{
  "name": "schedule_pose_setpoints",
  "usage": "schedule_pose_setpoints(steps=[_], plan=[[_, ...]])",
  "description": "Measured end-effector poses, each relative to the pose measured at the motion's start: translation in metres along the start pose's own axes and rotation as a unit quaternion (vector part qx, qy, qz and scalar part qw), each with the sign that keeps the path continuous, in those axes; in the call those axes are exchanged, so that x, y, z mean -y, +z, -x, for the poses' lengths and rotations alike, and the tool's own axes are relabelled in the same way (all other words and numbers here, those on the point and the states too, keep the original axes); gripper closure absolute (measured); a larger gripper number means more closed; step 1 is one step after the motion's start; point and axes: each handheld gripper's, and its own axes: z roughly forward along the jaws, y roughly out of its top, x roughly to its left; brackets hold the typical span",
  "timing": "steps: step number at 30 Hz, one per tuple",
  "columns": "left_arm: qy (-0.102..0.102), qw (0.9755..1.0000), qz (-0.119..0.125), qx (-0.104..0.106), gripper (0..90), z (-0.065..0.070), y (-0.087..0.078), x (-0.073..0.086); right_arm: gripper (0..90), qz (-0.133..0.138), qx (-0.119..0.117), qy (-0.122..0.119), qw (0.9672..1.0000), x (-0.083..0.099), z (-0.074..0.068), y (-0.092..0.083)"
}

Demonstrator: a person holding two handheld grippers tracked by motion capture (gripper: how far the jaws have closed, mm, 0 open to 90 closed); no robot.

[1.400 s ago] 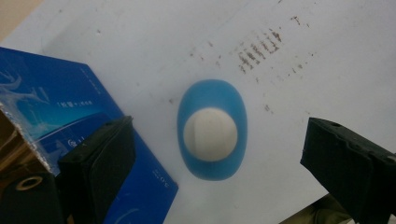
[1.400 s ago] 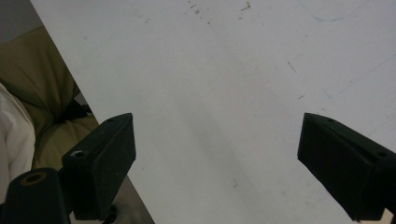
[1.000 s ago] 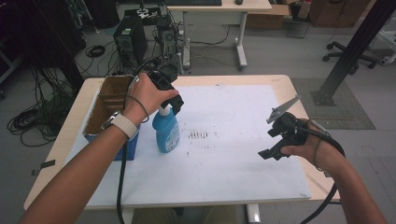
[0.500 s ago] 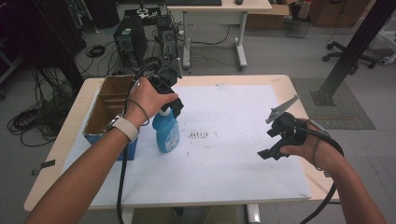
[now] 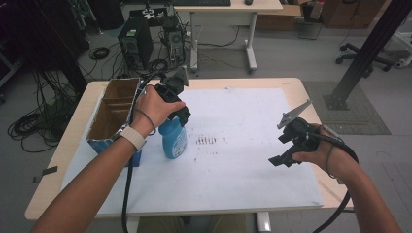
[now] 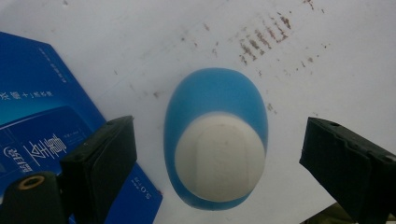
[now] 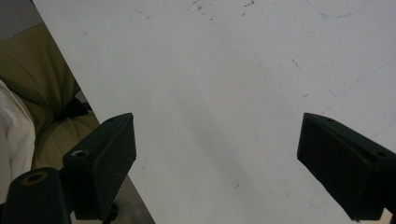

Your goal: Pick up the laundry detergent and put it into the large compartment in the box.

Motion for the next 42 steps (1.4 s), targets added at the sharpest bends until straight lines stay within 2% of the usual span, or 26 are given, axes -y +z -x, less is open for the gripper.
schedule_pose_setpoints(steps=[5, 17, 22, 31, 42], plan=[[-0.007, 1.0000, 0.001, -0.003, 10.5, 0.001, 0.001, 0.001, 11.9, 0.000, -0.002, -0.002, 1.0000, -0.001, 0.000, 0.001], [-0.027, 0.9996, 0.000, 0.009, 10.1, -0.001, 0.010, 0.005, 11.9, 0.001, -0.004, -0.005, 1.0000, -0.003, 0.000, 0.004], [-0.028, 0.9996, 0.002, 0.005, 10.0, -0.001, 0.011, 0.004, 12.1, 0.000, -0.004, -0.004, 1.0000, -0.001, 0.000, 0.004], [-0.028, 0.9995, -0.006, 0.015, 11.0, -0.001, 0.019, 0.004, 12.1, 0.001, -0.003, -0.002, 1.0000, 0.002, 0.000, 0.003], [-0.030, 0.9995, -0.006, 0.013, 12.2, -0.002, 0.027, 0.004, 12.1, 0.001, -0.005, 0.000, 1.0000, 0.003, 0.000, 0.004]])
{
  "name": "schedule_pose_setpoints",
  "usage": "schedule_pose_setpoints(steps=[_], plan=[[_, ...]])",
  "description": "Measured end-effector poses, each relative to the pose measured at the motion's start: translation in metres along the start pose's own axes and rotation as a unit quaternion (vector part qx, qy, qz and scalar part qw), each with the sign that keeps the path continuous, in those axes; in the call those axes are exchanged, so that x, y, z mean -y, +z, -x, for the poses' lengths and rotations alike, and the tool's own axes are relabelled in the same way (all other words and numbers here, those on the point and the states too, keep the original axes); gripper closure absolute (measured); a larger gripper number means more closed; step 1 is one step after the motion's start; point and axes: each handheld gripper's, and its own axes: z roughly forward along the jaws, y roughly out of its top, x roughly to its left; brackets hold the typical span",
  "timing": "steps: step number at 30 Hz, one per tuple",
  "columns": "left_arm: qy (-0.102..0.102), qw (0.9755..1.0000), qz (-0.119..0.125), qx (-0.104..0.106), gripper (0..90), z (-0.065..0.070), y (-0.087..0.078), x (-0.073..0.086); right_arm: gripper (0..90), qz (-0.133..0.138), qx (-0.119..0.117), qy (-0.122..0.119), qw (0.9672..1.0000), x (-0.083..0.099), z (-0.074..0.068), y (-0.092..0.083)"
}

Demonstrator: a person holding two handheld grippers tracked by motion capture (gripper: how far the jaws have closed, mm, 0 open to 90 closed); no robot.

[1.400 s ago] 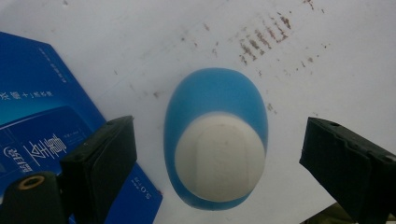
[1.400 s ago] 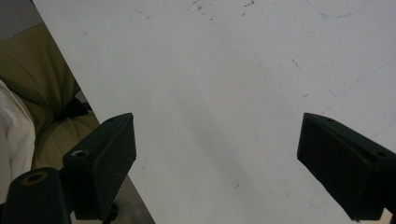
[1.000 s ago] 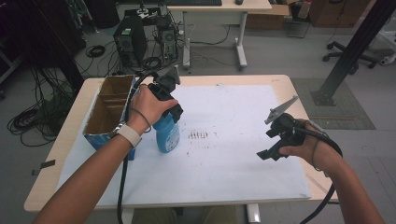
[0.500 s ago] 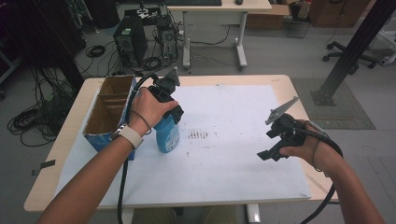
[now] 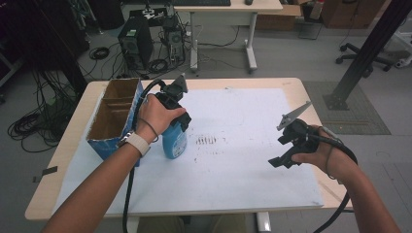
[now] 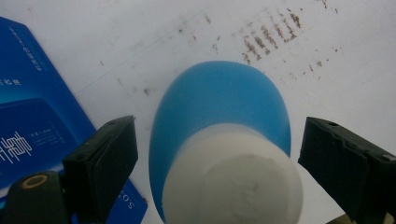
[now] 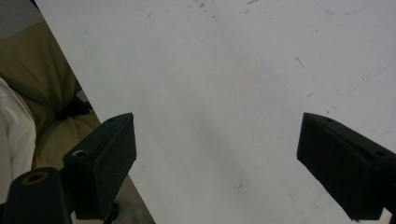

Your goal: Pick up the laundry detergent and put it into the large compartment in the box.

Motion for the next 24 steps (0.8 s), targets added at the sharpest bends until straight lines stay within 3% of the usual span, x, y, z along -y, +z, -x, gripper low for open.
schedule_pose_setpoints(steps=[24], plan=[[0.002, 1.0000, -0.001, -0.001, 31.1, 0.0012, 0.0052, -0.0018, 12.1, 0.001, -0.001, 0.005, 1.0000, 0.0066, 0.0021, -0.0005]])
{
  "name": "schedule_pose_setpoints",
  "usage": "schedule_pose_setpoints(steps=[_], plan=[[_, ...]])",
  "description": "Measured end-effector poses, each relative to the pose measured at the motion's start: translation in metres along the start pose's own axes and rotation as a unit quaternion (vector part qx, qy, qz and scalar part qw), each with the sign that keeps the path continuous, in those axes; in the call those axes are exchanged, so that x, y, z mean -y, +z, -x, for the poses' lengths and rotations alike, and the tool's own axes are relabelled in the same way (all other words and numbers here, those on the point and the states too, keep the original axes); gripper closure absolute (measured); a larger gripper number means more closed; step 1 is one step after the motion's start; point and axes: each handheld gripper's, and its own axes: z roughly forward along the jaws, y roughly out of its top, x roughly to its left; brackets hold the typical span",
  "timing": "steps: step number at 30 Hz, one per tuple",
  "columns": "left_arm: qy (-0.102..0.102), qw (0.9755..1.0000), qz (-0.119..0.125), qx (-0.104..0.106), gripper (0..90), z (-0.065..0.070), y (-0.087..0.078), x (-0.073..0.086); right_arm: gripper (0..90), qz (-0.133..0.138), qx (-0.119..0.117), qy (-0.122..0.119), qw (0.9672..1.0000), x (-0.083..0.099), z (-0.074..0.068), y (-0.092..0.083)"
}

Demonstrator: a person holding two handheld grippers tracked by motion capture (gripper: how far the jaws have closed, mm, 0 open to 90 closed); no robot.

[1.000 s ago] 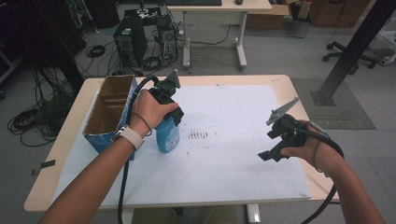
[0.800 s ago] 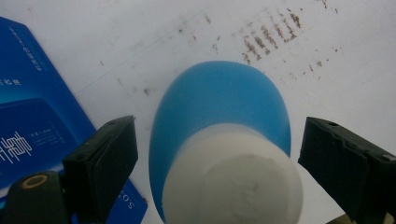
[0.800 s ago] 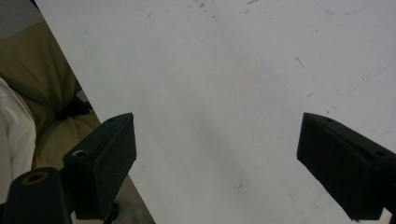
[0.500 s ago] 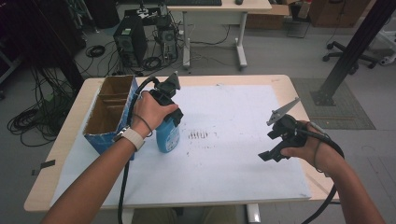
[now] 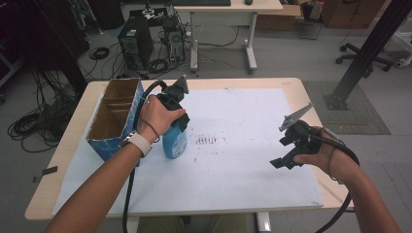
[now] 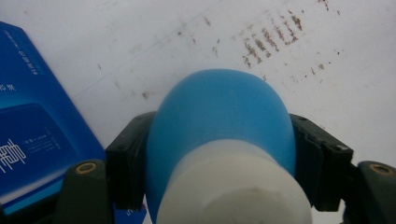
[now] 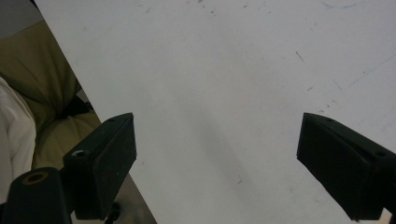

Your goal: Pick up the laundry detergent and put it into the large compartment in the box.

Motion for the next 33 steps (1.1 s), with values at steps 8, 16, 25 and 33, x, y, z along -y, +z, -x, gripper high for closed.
schedule_pose_setpoints(steps=[8, 16, 25, 33], plan=[[0.004, 0.9999, -0.003, -0.011, 35.3, 0.000, 0.000, 0.000, 12.1, 0.001, 0.000, 0.001, 1.0000, 0.002, 0.000, 0.000], [0.004, 0.9999, 0.001, -0.016, 36.6, 0.001, 0.000, 0.000, 12.1, 0.004, -0.002, -0.001, 1.0000, 0.001, -0.001, 0.000], [-0.001, 1.0000, -0.006, -0.007, 37.0, -0.004, -0.002, -0.001, 12.1, 0.004, -0.001, 0.000, 1.0000, 0.002, 0.000, -0.001], [-0.004, 1.0000, 0.002, -0.006, 37.0, -0.002, -0.012, 0.000, 12.1, 0.005, 0.000, 0.002, 1.0000, 0.003, 0.000, -0.002]])
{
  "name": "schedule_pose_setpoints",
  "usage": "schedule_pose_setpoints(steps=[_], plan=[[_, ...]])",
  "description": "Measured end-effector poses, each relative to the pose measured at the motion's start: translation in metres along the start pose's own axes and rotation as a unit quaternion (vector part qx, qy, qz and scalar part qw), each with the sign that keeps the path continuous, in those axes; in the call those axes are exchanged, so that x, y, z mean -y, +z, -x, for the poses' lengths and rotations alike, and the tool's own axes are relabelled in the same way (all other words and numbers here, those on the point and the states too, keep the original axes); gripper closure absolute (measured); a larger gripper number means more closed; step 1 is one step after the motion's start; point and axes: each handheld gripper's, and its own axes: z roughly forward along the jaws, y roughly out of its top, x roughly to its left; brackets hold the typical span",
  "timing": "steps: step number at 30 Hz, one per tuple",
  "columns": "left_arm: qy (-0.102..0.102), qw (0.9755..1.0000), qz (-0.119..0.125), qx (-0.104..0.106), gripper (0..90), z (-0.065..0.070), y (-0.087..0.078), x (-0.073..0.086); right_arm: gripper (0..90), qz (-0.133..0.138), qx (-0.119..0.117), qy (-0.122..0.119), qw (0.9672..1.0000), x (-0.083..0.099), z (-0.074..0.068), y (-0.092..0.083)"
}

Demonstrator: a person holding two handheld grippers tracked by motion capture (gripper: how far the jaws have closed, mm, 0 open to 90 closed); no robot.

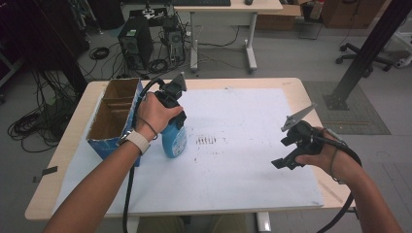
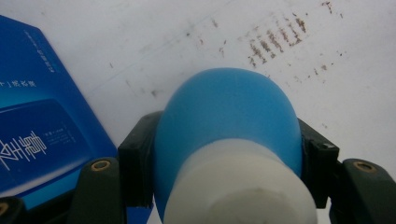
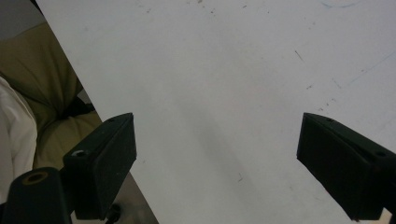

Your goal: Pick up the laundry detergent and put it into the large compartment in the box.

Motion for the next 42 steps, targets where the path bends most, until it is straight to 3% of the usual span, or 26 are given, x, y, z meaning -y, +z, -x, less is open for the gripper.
schedule_pose_setpoints(steps=[21, 42], plan=[[-0.007, 0.9999, 0.012, -0.004, 37.1, 0.004, -0.034, 0.003, 12.4, 0.005, 0.003, -0.001, 1.0000, 0.003, -0.003, -0.004], [-0.016, 0.9995, 0.024, -0.012, 37.3, 0.011, -0.078, 0.001, 12.3, 0.012, 0.001, -0.011, 0.9999, 0.001, -0.005, -0.002]])
